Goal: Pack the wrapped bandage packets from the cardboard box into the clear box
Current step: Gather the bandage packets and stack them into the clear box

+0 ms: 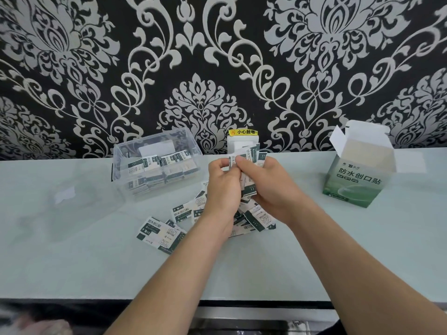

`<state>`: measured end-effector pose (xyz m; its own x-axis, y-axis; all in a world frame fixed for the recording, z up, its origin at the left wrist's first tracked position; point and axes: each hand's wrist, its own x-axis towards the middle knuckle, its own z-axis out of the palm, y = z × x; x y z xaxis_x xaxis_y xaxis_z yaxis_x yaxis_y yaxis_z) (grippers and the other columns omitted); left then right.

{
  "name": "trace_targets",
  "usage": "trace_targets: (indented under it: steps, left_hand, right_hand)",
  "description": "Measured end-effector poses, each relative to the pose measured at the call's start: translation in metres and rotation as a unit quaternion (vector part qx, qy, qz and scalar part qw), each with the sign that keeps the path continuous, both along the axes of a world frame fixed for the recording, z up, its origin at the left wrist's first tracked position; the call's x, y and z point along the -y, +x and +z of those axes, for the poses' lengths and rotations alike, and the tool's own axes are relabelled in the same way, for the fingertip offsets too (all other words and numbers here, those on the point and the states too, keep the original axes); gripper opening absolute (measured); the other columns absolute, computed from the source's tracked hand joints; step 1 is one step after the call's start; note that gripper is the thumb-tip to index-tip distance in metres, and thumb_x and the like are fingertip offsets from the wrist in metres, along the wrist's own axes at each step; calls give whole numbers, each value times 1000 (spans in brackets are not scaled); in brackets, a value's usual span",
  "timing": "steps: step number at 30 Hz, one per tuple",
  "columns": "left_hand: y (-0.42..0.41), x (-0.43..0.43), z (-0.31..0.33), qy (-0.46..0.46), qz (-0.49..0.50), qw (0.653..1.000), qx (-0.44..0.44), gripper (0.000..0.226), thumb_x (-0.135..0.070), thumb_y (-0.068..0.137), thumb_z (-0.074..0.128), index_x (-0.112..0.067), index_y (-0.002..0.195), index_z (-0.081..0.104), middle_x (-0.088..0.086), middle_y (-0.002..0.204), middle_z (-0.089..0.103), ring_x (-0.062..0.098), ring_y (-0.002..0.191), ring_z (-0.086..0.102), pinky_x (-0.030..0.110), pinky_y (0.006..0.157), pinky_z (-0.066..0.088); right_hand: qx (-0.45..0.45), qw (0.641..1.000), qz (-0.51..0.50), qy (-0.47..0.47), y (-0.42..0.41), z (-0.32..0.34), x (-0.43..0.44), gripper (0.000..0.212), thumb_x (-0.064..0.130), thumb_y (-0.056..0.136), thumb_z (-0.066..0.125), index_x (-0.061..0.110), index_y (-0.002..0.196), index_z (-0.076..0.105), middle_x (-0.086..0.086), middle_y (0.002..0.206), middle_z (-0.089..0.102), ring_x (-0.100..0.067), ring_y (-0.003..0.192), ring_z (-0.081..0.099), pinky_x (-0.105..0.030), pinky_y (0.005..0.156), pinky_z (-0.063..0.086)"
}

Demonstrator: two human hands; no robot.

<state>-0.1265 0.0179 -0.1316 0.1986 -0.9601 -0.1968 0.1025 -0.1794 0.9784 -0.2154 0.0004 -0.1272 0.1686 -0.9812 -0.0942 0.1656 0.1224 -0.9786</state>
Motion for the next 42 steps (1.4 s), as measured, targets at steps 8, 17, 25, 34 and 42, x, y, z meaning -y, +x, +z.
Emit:
trace_targets:
  steps: [8,17,25,34,42]
  left_hand:
    - [5,-3,11,-149,10,988,43,50,8,85,49,-25,122,44,-1,110,47,3,86,49,7,64,42]
    - [25,-10,10,-175,-285,830,447,109,-48,66,84,-50,147,10,-20,158,-9,1,144,-11,32,117,13]
    - [29,-10,6,-214,-263,814,472,102,-46,63,83,-48,143,19,-19,142,16,6,135,22,35,105,41]
    - [18,-12,7,-239,-254,813,467,92,-41,69,79,-34,145,28,-14,136,23,6,131,26,31,104,41]
    - [13,-12,11,-206,-281,817,459,98,-43,60,86,-34,139,29,-22,131,21,7,126,33,33,99,45]
  right_hand:
    - [48,994,45,85,1,3,3,25,10,98,48,-3,112,64,-18,90,72,-25,78,69,-34,70,53]
    - [-195,976,97,-13,-19,6,6,15,6,93,50,1,91,64,-13,73,70,-23,68,71,-31,59,56]
    - [-156,972,176,11,-21,10,0,23,-4,86,51,-11,106,58,-25,88,64,-26,80,66,-29,64,50]
    - [-114,977,174,35,-20,12,-5,19,-2,90,44,-5,102,58,-14,76,59,-20,66,60,-23,47,46]
    - [-44,980,172,87,-30,12,-4,23,-4,91,44,-9,109,58,-21,83,54,-30,71,58,-28,50,48]
